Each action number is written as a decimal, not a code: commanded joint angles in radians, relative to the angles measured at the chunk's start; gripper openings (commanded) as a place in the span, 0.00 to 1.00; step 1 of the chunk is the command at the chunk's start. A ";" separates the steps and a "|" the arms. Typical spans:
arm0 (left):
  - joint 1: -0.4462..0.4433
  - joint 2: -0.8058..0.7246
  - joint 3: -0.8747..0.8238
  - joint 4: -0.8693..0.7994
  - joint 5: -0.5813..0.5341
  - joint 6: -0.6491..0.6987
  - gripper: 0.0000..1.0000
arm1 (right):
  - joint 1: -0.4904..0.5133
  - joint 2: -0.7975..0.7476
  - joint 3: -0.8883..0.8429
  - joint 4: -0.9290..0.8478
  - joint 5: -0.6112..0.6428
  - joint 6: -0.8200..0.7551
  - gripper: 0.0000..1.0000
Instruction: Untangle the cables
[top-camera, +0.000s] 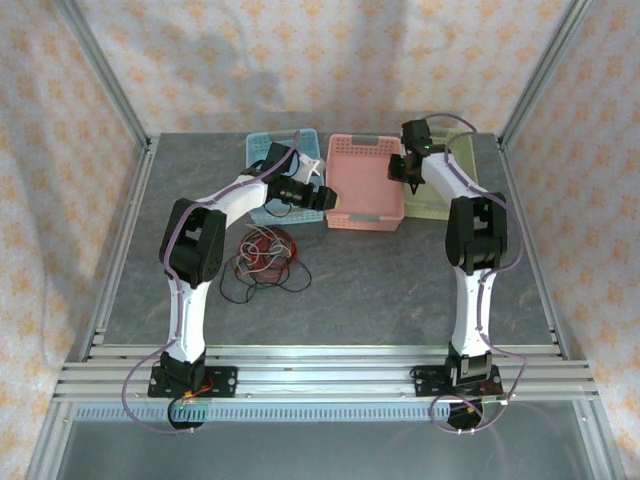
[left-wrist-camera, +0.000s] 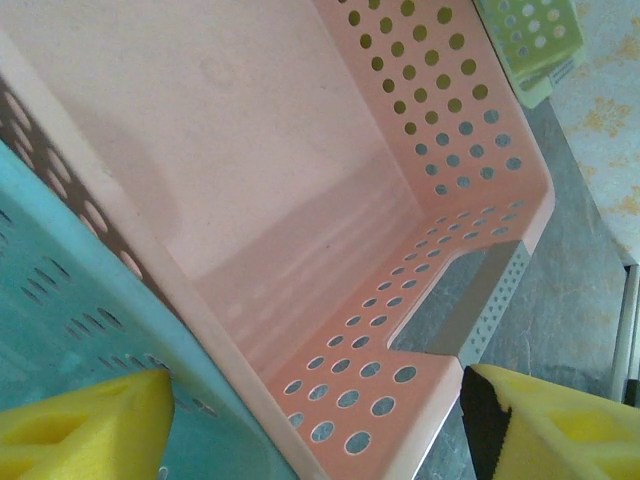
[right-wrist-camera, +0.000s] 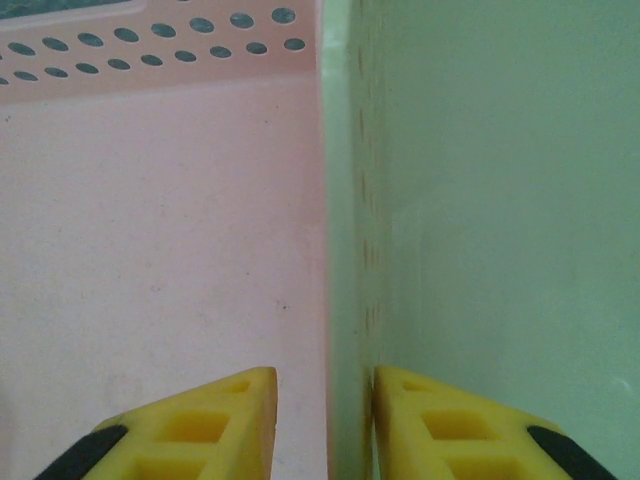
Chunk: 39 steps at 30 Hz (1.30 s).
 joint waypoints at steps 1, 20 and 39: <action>-0.016 -0.051 0.021 -0.041 0.049 0.048 0.73 | 0.003 0.014 0.035 0.031 -0.132 -0.031 0.32; -0.018 -0.148 0.023 -0.030 -0.301 0.015 0.99 | 0.004 -0.176 -0.089 0.094 0.025 0.047 0.73; 0.007 -0.643 -0.575 0.496 -0.673 -0.205 0.95 | 0.406 -0.864 -0.965 0.304 0.346 0.287 0.54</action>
